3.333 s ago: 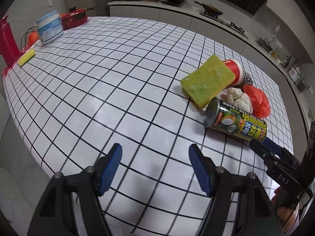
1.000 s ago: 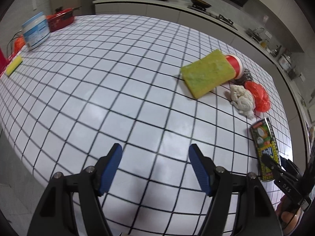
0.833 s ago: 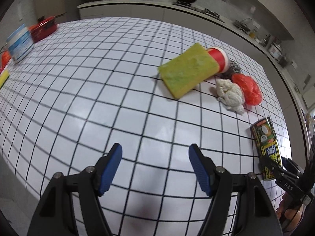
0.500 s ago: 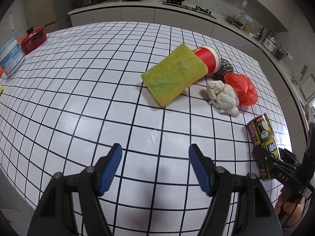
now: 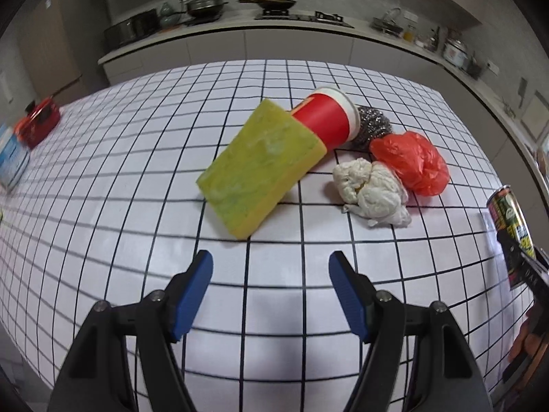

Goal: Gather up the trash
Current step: 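Grasp the yellow sponge with the left tool while the right tool holds the can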

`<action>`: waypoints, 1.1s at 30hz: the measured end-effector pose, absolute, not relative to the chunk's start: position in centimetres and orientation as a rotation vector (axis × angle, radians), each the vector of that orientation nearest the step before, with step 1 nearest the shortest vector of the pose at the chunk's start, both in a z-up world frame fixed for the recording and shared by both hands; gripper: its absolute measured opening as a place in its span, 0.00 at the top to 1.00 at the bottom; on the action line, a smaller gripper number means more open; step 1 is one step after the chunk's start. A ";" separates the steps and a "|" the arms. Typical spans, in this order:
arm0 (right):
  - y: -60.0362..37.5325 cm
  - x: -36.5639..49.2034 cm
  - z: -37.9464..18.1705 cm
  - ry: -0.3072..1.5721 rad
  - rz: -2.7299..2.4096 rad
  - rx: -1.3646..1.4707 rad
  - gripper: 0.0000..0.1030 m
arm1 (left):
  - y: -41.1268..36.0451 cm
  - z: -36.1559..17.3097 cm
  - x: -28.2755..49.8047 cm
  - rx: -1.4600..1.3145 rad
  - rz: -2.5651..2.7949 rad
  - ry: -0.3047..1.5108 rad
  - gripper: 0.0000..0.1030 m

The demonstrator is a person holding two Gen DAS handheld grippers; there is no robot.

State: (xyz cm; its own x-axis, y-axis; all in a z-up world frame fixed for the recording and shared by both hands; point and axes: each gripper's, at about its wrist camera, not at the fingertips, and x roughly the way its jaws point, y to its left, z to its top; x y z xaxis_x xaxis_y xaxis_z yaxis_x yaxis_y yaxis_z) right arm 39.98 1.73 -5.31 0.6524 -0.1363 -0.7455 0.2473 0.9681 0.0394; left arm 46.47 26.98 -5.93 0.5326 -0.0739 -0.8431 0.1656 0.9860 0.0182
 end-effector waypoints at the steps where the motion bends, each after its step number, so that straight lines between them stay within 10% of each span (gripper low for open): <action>1: 1.4 40.0 -5.3 0.833 -0.243 0.150 0.47 | 27.1 -6.0 47.0 0.113 -0.147 0.998 0.31; 27: 4.7 39.6 -5.7 0.840 -0.447 0.333 0.47 | 26.7 -8.7 56.9 0.283 -0.477 0.991 0.31; 33: 4.7 39.9 -5.8 0.835 -0.445 0.327 0.47 | 29.2 -9.2 56.7 0.195 -0.424 1.002 0.73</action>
State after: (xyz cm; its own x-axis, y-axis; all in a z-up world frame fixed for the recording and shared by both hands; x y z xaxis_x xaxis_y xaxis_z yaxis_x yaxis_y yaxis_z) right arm 39.90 4.70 -5.82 0.5890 -0.2488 -0.7689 0.4995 0.8600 0.1043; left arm 56.75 29.20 -9.24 0.4664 -0.2544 -0.8472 0.4306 0.9019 -0.0338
